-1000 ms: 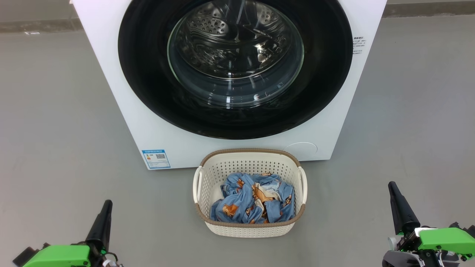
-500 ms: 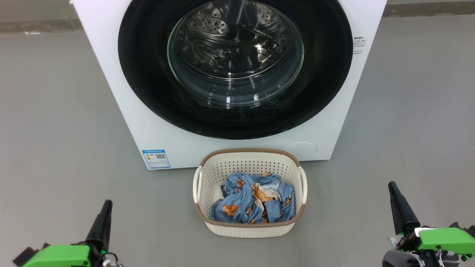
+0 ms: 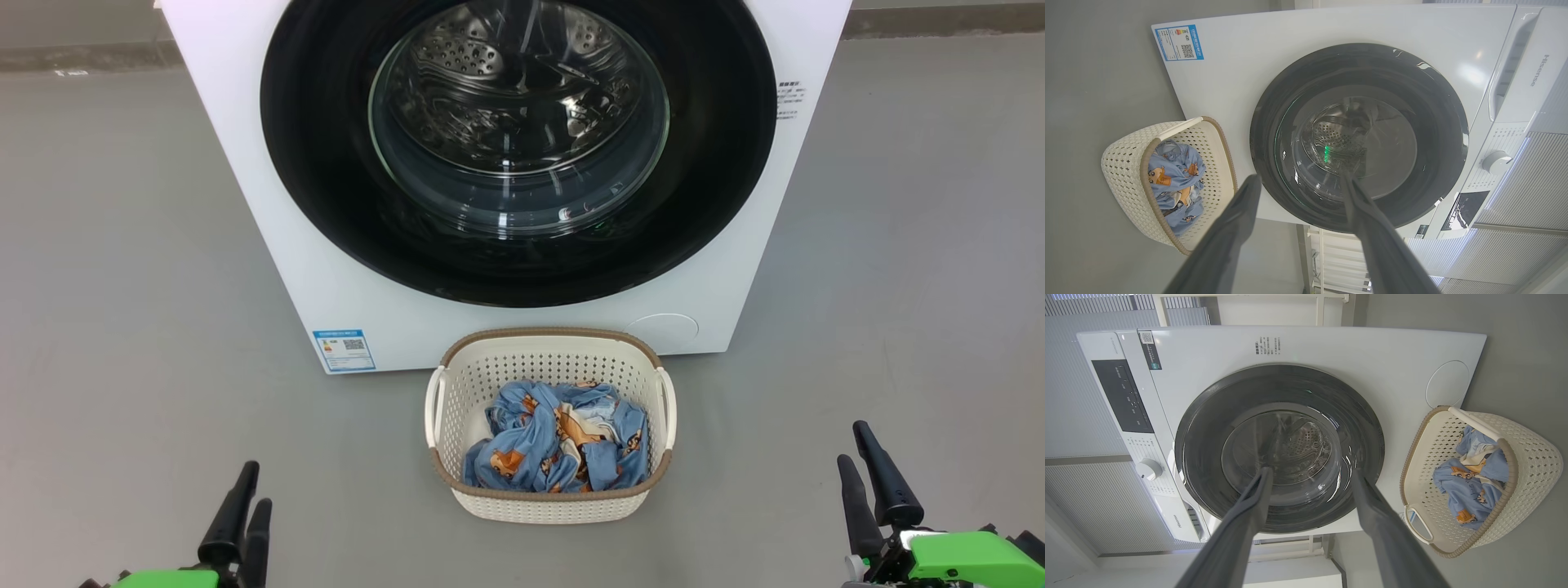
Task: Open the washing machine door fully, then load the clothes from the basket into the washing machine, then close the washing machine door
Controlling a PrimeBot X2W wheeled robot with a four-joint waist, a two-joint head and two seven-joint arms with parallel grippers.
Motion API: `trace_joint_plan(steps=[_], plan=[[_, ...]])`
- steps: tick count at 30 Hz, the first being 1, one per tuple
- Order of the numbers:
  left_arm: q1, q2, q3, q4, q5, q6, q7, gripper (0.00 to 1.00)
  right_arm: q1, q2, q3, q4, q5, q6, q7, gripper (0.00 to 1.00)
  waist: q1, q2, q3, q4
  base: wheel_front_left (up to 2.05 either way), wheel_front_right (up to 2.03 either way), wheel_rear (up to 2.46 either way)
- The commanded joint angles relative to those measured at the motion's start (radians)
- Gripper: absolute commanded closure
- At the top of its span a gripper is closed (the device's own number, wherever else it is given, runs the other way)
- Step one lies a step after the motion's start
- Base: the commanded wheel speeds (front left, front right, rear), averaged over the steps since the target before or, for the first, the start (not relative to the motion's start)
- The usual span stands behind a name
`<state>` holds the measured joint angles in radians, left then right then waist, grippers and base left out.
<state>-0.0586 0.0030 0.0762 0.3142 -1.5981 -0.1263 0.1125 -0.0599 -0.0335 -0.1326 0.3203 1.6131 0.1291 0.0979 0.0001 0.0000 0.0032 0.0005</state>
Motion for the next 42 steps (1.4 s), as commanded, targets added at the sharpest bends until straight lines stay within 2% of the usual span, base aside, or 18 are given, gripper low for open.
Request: trace_joint_plan(steps=[1,5,26,42], plan=[[-0.032,0.013,0.001,-0.032,-0.002,0.0,-0.014,0.0,-0.029,-0.008,0.012,-0.033,0.003,0.0,-0.012,0.0,0.0021,0.0,-0.002,0.001,0.0,0.0,0.0],[-0.035,0.014,-0.004,-0.043,-0.004,0.0,-0.028,0.0,-0.032,-0.009,0.026,-0.048,0.003,0.0,-0.027,0.0,0.0001,0.0,0.0,0.002,0.0,0.0,0.0],[-0.046,0.03,-0.035,-0.095,0.027,-0.001,-0.084,0.0,-0.051,-0.011,0.083,-0.098,-0.033,0.0,-0.086,0.0,-0.0001,0.0,0.002,0.008,0.0,0.0,0.0],[-0.056,0.056,-0.067,-0.132,0.164,-0.002,-0.141,0.0,-0.066,-0.015,0.124,-0.138,-0.175,0.001,-0.133,0.0,-0.0001,0.0,0.002,0.01,0.0,0.0,0.0]])
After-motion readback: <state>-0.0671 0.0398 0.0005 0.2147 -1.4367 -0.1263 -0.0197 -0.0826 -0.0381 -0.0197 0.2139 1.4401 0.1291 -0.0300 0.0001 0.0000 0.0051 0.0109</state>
